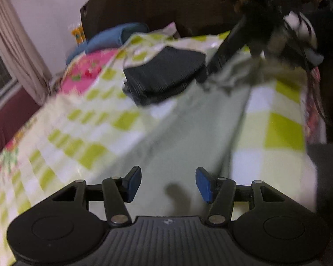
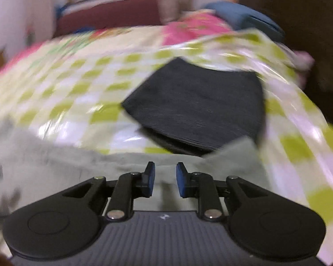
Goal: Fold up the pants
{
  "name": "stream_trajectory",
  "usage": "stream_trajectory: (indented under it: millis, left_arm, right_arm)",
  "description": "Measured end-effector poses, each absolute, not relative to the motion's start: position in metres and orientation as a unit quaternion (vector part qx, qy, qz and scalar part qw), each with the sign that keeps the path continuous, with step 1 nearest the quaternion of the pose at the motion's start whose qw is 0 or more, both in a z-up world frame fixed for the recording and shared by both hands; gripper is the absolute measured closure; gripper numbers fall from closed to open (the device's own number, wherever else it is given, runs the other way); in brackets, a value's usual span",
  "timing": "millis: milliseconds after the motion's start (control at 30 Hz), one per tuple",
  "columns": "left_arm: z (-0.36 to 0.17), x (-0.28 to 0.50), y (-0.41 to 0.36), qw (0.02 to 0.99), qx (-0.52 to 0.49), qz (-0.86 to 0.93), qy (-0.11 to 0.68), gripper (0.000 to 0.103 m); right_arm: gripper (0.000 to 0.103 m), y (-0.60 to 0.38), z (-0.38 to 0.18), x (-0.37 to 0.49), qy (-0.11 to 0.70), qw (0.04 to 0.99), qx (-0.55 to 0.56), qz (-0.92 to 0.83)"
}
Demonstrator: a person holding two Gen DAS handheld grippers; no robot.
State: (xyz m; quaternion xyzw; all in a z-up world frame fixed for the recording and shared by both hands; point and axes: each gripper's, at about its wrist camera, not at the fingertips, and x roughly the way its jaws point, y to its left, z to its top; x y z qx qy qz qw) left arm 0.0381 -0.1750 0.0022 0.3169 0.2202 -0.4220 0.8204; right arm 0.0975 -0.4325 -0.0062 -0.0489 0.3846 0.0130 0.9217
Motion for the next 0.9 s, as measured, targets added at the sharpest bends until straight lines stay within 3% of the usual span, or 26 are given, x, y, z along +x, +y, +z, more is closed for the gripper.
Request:
stream_trajectory:
  millis: [133,233,367,433,500,533,667,767,900]
  left_arm:
    - [0.015,0.062,-0.184,0.800,0.334,-0.451,0.212,0.031]
    - [0.016,0.073,-0.191,0.785,0.347,-0.473,0.200,0.020]
    - [-0.006,0.097,-0.214,0.769,0.367,-0.478,0.215,0.020]
    - [-0.018,0.110,-0.223,0.763,0.373,-0.474,0.234,0.020]
    - [-0.028,0.120,-0.226,0.759,0.379,-0.467,0.251,0.020]
    - [-0.030,0.125,-0.226,0.757,0.374,-0.468,0.260,0.024]
    - [-0.024,0.130,-0.222,0.762,0.358,-0.465,0.275,0.064]
    - [-0.021,0.133,-0.220,0.771,0.356,-0.455,0.268,0.074]
    - [-0.011,0.141,-0.216,0.791,0.342,-0.435,0.261,0.075]
  right_arm:
    - [0.073,-0.419,-0.013,0.106,0.420,0.895,-0.127,0.086]
    - [0.069,-0.414,-0.017,0.118,0.444,0.872,-0.165,0.124]
    - [0.069,-0.409,-0.023,0.126,0.468,0.847,-0.190,0.167]
    - [0.073,-0.406,-0.028,0.134,0.477,0.840,-0.195,0.168]
    - [0.097,-0.405,-0.027,0.136,0.483,0.838,-0.192,0.169]
    - [0.100,-0.406,-0.026,0.134,0.484,0.838,-0.190,0.166]
    - [0.103,-0.409,-0.017,0.126,0.477,0.848,-0.179,0.147]
    - [0.103,-0.413,-0.004,0.121,0.455,0.866,-0.164,0.128]
    - [0.103,-0.417,0.010,0.122,0.433,0.881,-0.151,0.117]
